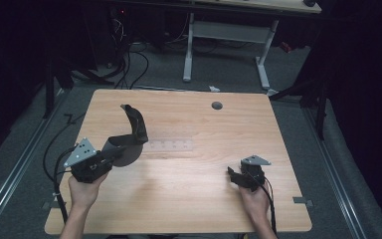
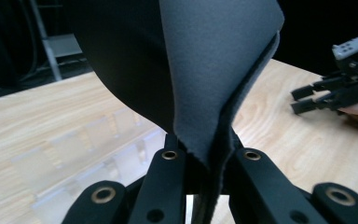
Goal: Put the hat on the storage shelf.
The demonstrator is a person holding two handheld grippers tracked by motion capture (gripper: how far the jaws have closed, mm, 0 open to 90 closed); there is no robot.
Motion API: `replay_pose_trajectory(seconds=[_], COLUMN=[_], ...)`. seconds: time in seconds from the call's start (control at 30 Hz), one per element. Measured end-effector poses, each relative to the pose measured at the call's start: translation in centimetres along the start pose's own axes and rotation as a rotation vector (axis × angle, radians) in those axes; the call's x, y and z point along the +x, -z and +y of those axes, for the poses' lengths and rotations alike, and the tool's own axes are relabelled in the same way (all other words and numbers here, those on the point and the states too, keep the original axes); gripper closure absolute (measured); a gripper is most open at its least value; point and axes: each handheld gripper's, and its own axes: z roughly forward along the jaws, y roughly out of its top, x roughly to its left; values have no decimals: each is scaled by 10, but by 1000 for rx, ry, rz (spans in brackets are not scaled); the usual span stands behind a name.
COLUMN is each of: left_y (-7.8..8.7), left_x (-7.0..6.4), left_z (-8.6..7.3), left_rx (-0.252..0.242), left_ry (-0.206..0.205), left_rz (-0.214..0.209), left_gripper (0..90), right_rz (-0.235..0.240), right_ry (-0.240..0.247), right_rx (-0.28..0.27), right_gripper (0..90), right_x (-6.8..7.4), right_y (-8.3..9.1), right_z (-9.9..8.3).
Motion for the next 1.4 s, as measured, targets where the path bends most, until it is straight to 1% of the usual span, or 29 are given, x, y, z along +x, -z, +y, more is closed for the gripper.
replay_pose_trajectory(seconds=[0.03,0.07,0.3,0.33,0.37,0.4,0.47,0.5,0.53,0.6,0.63,0.67,0.77,0.87,0.9,0.97,1.0,1.1,1.2,1.23,1.3,1.4], left_y=[-1,-2,-6,-8,-8,-11,-13,-16,-16,-20,-20,-21,-22,-22,-22,-23,-23,-25,-27,-29,-31,-34], left_x=[1,2,9,12,12,16,18,22,22,29,30,32,36,41,41,45,45,51,54,56,58,61], left_z=[0,1,6,7,7,9,9,10,10,10,10,11,11,11,11,12,12,12,11,10,9,8], left_rx=[-2,-3,-29,-54,-54,-72,-78,-84,-84,-91,-95,-98,-108,-114,-114,-121,-121,-129,-130,-131,-129,-132], left_ry=[-3,-17,-20,-18,-18,-13,-8,-1,-1,0,1,-2,-28,-46,-46,-61,-61,-73,-77,-82,-88,-86], left_rz=[5,15,35,43,43,56,61,76,76,100,106,113,141,163,163,186,186,208,215,228,236,249], left_gripper=[862,862,862,862,862,862,862,862,862,863,862,862,862,862,862,862,862,862,862,862,862,862], right_rz=[1,-1,-1,-1,0,0,-1,-1,-1,-1,-1,-1,-1,-1,-1,-1,-1,-1,-1,-1,-1,0], right_ry=[1,-1,-1,-1,-1,-1,-1,-1,-1,-2,-1,-1,-2,-2,-2,-2,-2,0,1,0,0,0], right_rx=[-1,0,0,0,1,0,0,0,0,0,0,0,0,0,0,0,0,0,0,0,0,1], right_gripper=[400,398,398,398,398,398,398,398,398,398,398,398,398,398,398,398,398,396,395,395,394,393], right_x=[0,0,0,0,0,0,0,0,0,0,0,0,0,0,0,0,0,0,0,0,0,0], right_y=[0,0,0,0,0,0,0,0,0,0,0,0,0,0,0,0,0,0,0,0,0,0], right_z=[0,0,0,0,0,0,0,0,0,0,0,0,0,0,0,0,0,0,0,0,0,0])
